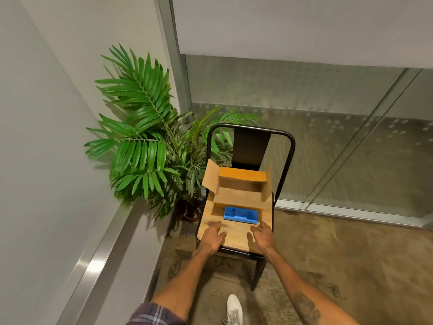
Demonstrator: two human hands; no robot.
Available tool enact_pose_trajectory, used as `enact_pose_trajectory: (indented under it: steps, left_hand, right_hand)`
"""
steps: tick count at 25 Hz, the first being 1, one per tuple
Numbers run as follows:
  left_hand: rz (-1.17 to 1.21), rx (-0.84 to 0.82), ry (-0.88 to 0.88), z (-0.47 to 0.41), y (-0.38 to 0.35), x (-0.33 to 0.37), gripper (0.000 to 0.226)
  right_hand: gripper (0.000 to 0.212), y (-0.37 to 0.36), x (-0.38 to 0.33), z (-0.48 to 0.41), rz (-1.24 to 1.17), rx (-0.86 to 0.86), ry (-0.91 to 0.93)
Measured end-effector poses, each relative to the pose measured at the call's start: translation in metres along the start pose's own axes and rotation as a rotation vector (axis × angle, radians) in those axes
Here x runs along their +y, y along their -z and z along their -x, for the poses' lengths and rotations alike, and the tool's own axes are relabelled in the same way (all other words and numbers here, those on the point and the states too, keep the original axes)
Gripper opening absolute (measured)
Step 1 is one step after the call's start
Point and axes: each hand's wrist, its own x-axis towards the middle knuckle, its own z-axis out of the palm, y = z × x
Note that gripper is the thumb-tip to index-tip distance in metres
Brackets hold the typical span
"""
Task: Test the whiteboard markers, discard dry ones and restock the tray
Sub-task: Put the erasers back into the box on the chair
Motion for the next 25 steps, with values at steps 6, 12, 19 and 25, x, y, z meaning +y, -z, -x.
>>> enact_pose_trajectory:
  steps: [6, 12, 19, 25]
  left_hand:
    - [0.080, 0.025, 0.090, -0.054, -0.010, 0.010, 0.050]
    - [0.258, 0.016, 0.216, -0.078, -0.017, 0.020, 0.051]
    - [0.392, 0.041, 0.289, -0.088, -0.020, 0.023, 0.045]
    - [0.436, 0.086, 0.247, -0.066, -0.009, 0.015, 0.046]
  right_hand:
    - [0.033, 0.002, 0.001, -0.051, 0.004, -0.017, -0.063]
    - [0.024, -0.006, 0.004, -0.078, 0.018, -0.027, -0.087]
    - [0.031, -0.014, 0.003, -0.096, -0.089, -0.006, -0.185]
    - [0.028, -0.036, 0.000, -0.088, 0.013, 0.019, -0.083]
